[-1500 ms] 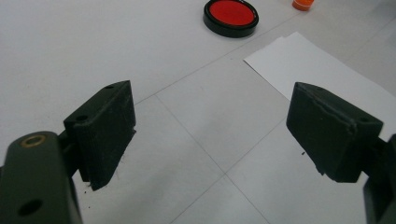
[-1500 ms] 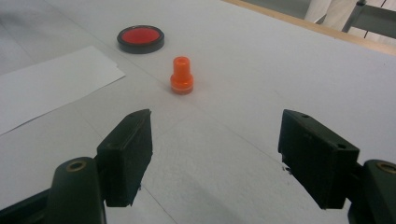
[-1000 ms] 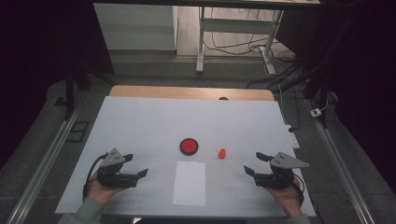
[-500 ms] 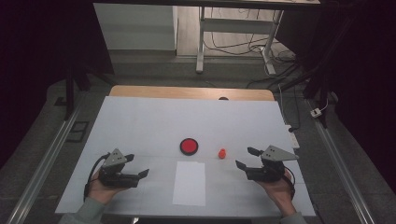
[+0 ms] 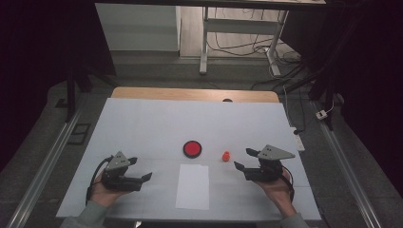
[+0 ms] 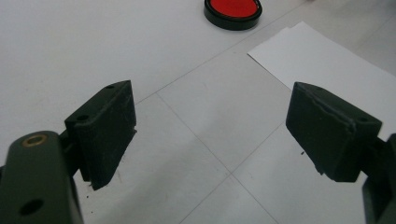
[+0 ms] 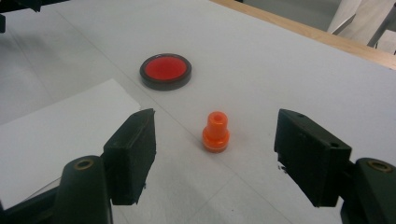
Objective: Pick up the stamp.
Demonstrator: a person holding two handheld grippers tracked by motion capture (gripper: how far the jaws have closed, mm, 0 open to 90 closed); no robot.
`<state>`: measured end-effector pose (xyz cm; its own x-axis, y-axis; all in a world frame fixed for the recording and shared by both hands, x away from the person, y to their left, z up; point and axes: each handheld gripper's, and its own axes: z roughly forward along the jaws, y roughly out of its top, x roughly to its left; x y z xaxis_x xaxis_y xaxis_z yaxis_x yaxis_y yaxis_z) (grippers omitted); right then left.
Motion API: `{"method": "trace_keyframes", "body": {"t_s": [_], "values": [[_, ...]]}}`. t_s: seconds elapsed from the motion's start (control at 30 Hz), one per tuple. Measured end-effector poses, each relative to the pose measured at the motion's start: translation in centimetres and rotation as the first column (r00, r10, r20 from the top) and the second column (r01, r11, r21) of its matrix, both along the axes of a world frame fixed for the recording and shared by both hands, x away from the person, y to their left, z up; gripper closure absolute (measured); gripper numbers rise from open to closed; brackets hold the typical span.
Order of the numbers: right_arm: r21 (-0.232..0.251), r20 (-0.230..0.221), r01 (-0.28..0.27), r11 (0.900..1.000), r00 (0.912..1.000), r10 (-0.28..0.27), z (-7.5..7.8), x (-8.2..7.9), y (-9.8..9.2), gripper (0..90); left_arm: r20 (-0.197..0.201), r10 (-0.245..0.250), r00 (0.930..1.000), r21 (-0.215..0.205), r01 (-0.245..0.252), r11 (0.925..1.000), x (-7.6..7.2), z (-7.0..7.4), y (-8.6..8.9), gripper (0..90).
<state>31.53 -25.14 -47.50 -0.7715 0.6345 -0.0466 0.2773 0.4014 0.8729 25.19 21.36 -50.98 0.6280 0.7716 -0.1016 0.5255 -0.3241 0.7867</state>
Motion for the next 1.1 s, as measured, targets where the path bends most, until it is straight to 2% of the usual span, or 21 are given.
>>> {"method": "trace_keyframes", "body": {"t_s": [0.07, 0.23, 0.57, 0.9, 1.1], "values": [[0.006, -0.002, -0.002, 1.000, 1.0000, 0.002, -0.1, 0.3, 0.3, 28.8, -0.002, -0.003, 1.0000, 0.002, 0.003, 1.0000, 0.0, 0.0, 0.0, 16.5], [-0.021, -0.021, -0.005, 1.000, 0.9998, 0.004, -0.3, 0.9, 1.1, 28.9, -0.006, -0.007, 1.0000, 0.011, 0.007, 0.9999, 0.1, -0.1, -0.1, 16.4], [-0.041, -0.044, -0.012, 0.999, 0.9990, 0.010, -0.9, 2.2, 2.5, 29.2, -0.009, -0.007, 0.9999, 0.012, 0.007, 0.9999, 0.1, -0.2, -0.2, 16.4], [-0.099, -0.070, -0.021, 0.995, 0.9974, 0.014, -1.9, 3.8, 4.1, 31.4, -0.011, -0.002, 0.9999, 0.005, 0.002, 1.0000, 0.1, -0.3, -0.1, 16.4], [-0.107, -0.076, -0.018, 0.994, 0.9970, 0.010, -2.2, 4.4, 4.5, 33.7, -0.012, -0.001, 0.9999, 0.005, 0.002, 1.0000, 0.1, -0.3, -0.1, 16.4]]}}
